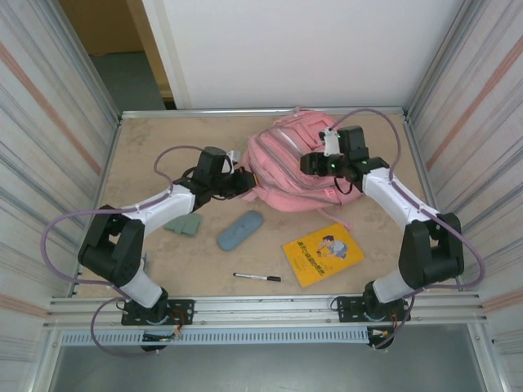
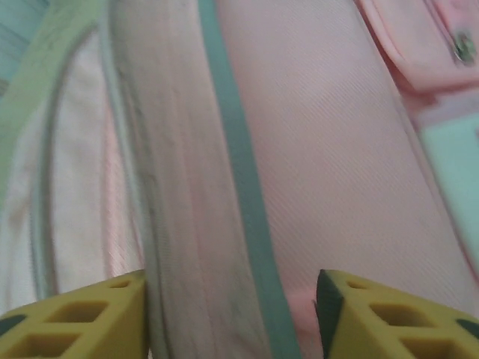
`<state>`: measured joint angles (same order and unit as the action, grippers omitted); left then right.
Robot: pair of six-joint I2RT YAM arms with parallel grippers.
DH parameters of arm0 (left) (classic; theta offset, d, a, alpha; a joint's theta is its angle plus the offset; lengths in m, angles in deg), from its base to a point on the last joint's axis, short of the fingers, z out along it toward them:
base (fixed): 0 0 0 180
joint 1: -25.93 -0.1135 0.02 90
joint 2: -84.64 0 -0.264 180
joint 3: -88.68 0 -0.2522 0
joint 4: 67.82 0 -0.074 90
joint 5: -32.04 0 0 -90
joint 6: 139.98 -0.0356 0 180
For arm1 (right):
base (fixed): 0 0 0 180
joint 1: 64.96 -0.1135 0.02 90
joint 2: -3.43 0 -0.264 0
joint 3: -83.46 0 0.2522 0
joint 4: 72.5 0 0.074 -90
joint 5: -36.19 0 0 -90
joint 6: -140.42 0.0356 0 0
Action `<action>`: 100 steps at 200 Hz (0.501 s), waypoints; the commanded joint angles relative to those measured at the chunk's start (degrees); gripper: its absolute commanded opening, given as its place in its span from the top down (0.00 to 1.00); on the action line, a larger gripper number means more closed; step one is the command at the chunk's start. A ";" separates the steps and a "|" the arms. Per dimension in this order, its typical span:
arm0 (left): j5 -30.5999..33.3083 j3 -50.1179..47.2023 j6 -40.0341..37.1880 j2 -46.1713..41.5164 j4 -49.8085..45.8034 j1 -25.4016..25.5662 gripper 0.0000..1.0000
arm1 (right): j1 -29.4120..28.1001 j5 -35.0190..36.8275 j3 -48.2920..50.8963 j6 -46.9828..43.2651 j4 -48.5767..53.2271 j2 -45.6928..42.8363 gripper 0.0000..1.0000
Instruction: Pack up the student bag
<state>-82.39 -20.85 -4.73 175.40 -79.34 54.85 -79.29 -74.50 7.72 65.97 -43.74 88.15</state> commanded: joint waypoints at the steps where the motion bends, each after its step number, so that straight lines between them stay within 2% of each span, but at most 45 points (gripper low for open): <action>1: -0.95 5.92 -3.45 -4.05 -5.62 -0.54 1.00 | 4.95 1.40 8.04 6.51 6.96 -8.02 0.34; 24: -0.72 9.74 -5.34 -5.18 -11.01 -0.60 1.00 | 8.97 -1.22 17.06 7.28 8.21 -16.76 0.24; 58: -0.63 12.80 -4.31 -6.68 -14.20 -1.90 1.00 | 10.96 -0.59 27.42 7.07 7.12 -27.42 0.19; 75: -1.39 13.77 -4.67 -7.43 -15.07 -1.76 1.00 | 12.27 -5.50 29.81 6.38 3.19 -27.31 0.21; 100: -2.60 14.02 -3.51 -9.09 -14.43 -1.75 1.00 | 11.51 -17.22 31.44 7.75 -6.06 -21.82 0.25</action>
<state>-82.19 -9.97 -7.77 170.57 -95.07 53.17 -67.22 -80.97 37.89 71.74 -40.15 62.58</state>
